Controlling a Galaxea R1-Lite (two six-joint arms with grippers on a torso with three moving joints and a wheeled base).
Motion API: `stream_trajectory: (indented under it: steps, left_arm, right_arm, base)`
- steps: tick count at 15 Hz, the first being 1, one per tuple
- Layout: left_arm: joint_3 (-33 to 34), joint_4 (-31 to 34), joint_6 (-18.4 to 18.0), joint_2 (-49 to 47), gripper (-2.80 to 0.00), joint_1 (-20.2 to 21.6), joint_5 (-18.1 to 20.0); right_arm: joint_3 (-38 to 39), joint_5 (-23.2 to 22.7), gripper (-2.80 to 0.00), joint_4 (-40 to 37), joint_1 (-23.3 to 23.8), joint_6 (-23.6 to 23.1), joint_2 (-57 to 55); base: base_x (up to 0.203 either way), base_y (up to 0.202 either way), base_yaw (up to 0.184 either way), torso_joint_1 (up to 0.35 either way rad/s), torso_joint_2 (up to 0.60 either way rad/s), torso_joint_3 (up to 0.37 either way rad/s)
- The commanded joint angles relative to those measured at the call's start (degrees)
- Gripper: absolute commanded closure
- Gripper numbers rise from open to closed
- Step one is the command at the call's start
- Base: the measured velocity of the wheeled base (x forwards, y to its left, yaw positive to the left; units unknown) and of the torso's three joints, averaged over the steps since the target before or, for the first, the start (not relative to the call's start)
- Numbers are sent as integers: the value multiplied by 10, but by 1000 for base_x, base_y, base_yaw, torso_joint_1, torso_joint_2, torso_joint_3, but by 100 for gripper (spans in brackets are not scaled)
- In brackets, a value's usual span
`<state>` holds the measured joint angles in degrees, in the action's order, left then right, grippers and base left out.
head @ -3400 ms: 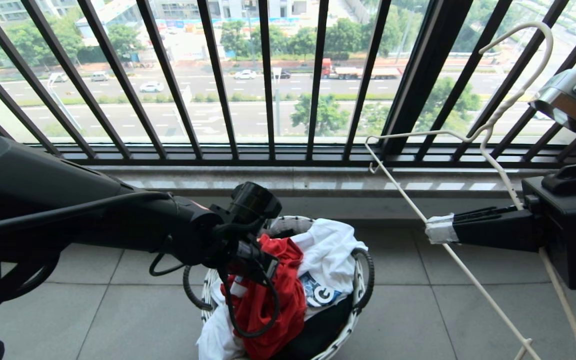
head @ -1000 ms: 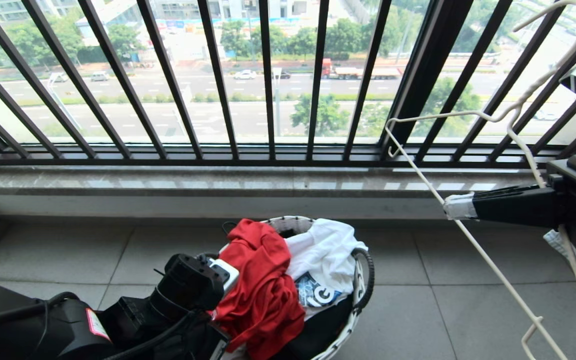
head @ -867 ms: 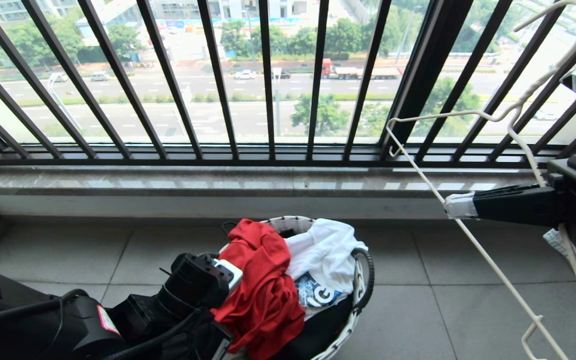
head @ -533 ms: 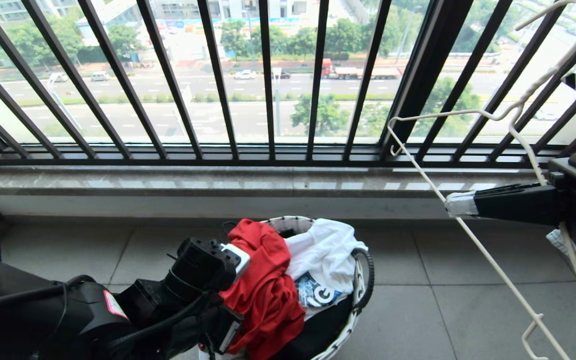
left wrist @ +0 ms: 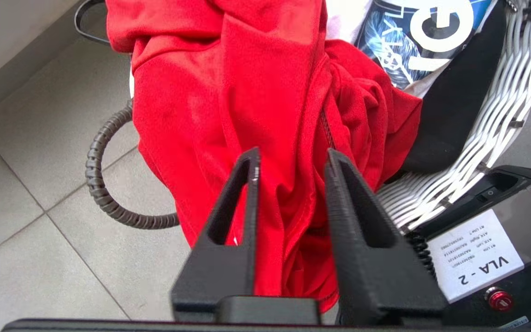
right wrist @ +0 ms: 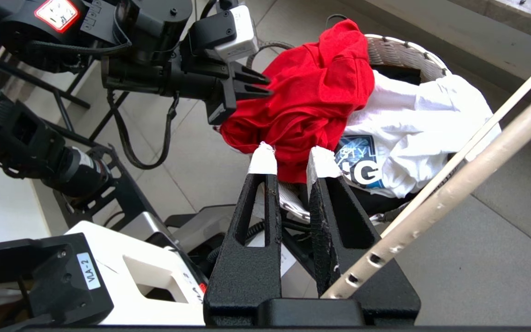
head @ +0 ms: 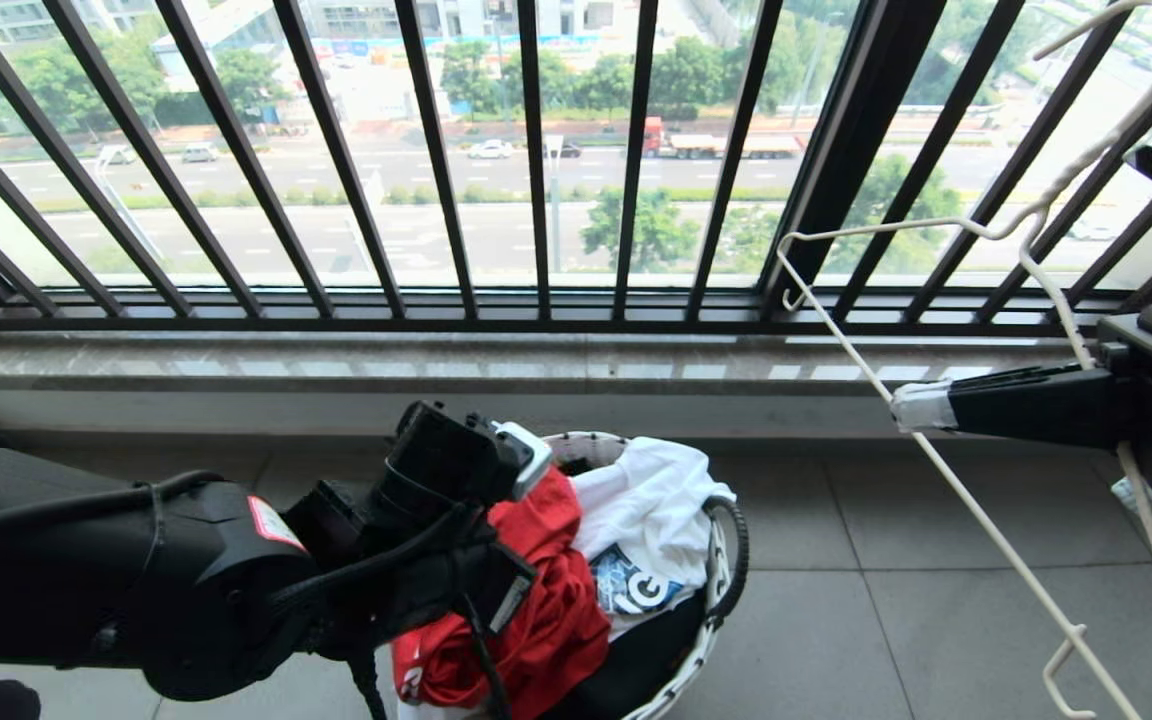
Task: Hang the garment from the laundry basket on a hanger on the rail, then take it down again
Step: Pick up clothes from the basket
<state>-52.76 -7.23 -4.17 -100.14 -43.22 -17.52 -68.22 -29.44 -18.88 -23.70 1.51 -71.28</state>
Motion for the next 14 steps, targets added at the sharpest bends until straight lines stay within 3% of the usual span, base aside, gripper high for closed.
stream_trajectory:
  steps: [1,6,7,9,14]
  left_arm:
    - [-60,23,-16,-42,0,0,-1]
    - [-88,52,-50,-89,0,-1,-9]
    - [-87,59,-60,-90,-280,-1,-19]
    - [-86,67,-97,-102,-280,0,-69]
    - [-88,41,-98,-128,-280,0,-99]
  right_arm:
    - [0,-2,0,-1,0,0,-6]
    - [0,-2,0,-1,0,0,-18]
    - [1,-2,0,-1,0,0,-21]
    - [0,-2,0,-1,0,0,-28]
    - [0,-2,0,-1,0,0,-28]
  base:
    - [0,0,0,0,0,0]
    - [0,0,0,0,0,0]
    - [0,0,0,0,0,0]
    - [0,0,0,0,0,0]
    - [0,0,0,0,0,0]
